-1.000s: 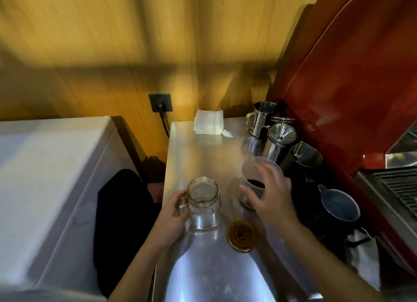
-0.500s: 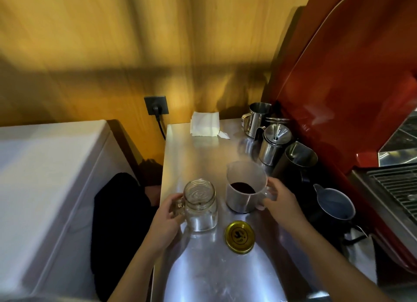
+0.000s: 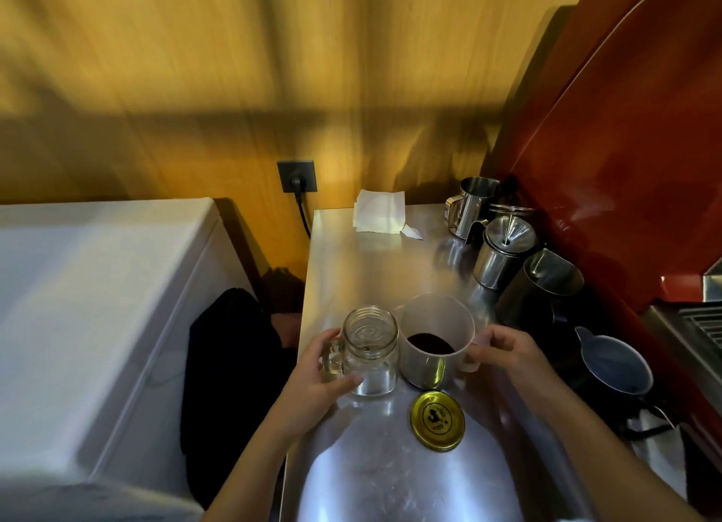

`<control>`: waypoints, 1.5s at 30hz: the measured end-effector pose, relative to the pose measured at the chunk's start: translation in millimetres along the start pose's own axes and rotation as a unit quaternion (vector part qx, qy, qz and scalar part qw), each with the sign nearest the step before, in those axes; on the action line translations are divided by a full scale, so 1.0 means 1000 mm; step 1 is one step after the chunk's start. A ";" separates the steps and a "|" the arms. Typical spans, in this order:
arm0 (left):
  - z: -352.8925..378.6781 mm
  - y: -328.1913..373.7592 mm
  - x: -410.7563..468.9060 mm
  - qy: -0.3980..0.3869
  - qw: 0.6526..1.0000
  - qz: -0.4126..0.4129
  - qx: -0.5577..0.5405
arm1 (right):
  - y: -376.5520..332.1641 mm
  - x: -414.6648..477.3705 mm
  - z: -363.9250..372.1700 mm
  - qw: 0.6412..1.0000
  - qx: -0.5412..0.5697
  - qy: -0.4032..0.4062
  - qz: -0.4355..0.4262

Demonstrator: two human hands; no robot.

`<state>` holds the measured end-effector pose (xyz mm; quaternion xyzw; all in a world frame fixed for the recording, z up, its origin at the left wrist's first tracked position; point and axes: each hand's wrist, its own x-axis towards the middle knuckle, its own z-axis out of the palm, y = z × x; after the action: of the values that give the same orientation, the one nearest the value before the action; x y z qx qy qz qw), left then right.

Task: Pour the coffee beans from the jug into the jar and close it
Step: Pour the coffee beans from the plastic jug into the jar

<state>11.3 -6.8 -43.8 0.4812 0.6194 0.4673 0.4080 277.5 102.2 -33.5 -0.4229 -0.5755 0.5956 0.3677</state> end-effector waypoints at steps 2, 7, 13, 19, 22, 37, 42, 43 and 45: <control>0.002 0.001 -0.001 0.008 1.000 0.004 -0.007 | -0.003 0.000 0.004 0.999 0.034 0.025 -0.025; 0.005 0.000 -0.001 0.014 1.000 0.003 -0.011 | -0.013 0.005 0.011 0.993 0.061 0.058 -0.079; 0.010 -0.002 -0.001 0.035 0.999 -0.018 -0.012 | -0.026 0.011 0.012 0.995 0.002 0.040 -0.090; 0.018 -0.004 0.001 0.062 0.997 0.034 0.019 | -0.051 0.015 0.018 0.985 0.017 0.107 -0.134; 0.021 -0.002 0.004 0.070 0.995 0.059 0.039 | -0.070 0.014 0.023 0.983 0.014 0.112 -0.141; 0.024 -0.002 0.012 0.068 0.994 0.026 0.078 | -0.136 0.020 0.051 0.937 -0.247 -0.001 -0.245; 0.026 -0.004 0.011 0.078 0.993 0.024 0.086 | -0.147 0.018 0.057 0.903 -0.330 -0.045 -0.270; 0.026 -0.004 0.010 0.079 0.993 0.022 0.089 | -0.149 0.018 0.059 0.898 -0.341 -0.051 -0.273; 0.028 -0.004 0.010 0.080 0.992 0.021 0.093 | -0.153 0.019 0.062 0.888 -0.362 -0.058 -0.276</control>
<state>34.8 7.7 -54.4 0.4915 0.6805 0.4530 0.3002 205.7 106.4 115.8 -0.3150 -0.8654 0.2435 0.3043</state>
